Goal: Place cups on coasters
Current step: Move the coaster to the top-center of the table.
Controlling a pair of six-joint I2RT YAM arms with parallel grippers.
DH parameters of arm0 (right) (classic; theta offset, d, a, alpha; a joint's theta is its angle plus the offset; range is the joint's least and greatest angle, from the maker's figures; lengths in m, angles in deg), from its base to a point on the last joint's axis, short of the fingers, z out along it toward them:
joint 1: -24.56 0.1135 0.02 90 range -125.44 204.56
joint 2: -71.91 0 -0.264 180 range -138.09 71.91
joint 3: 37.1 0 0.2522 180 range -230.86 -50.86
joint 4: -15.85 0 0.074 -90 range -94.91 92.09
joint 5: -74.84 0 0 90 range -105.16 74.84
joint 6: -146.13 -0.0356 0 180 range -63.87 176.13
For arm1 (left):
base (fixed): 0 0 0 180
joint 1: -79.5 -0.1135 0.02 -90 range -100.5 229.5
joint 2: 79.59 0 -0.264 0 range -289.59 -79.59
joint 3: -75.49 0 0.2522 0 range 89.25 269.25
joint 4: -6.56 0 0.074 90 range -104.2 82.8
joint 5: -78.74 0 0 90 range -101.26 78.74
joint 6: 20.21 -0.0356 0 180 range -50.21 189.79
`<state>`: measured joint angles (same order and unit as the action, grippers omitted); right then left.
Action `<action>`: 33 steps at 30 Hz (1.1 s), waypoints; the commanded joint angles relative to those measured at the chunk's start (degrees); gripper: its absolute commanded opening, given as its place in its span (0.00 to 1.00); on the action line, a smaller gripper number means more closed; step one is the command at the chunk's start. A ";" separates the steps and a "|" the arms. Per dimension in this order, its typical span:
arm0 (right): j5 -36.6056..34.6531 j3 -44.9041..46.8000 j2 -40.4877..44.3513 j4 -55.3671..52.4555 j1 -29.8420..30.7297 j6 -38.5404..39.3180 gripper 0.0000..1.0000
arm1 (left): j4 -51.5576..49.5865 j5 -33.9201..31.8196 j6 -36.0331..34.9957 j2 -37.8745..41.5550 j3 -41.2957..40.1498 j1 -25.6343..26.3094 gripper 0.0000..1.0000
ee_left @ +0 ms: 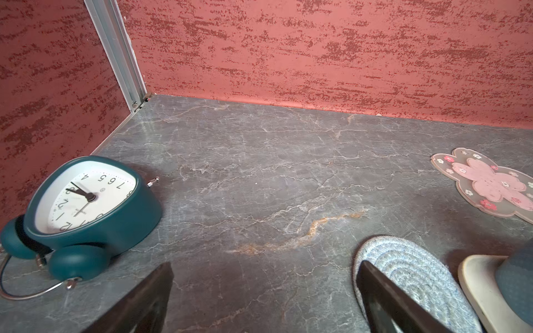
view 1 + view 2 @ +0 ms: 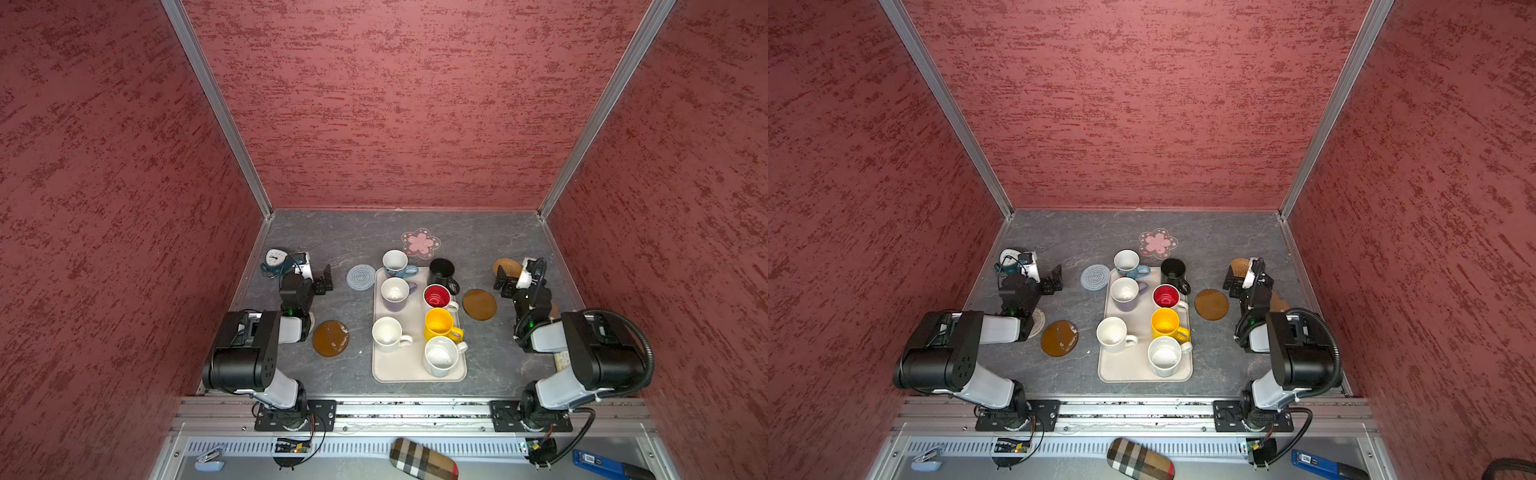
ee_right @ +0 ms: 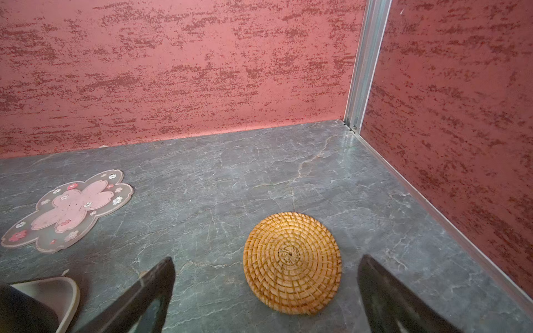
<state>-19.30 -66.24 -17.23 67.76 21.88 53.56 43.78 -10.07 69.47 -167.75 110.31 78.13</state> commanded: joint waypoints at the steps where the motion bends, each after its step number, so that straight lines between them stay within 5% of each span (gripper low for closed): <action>1: -0.32 -0.93 0.34 0.42 -0.22 0.65 0.99 | 0.52 -0.40 -0.35 0.26 0.56 0.28 1.00; 33: -0.25 -0.97 0.35 0.25 -0.14 0.57 0.99 | -0.02 3.53 0.67 0.34 0.74 -1.83 1.00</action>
<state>-19.30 -66.24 -17.23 67.76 21.84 53.56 43.78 -7.75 69.51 -167.75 110.31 76.87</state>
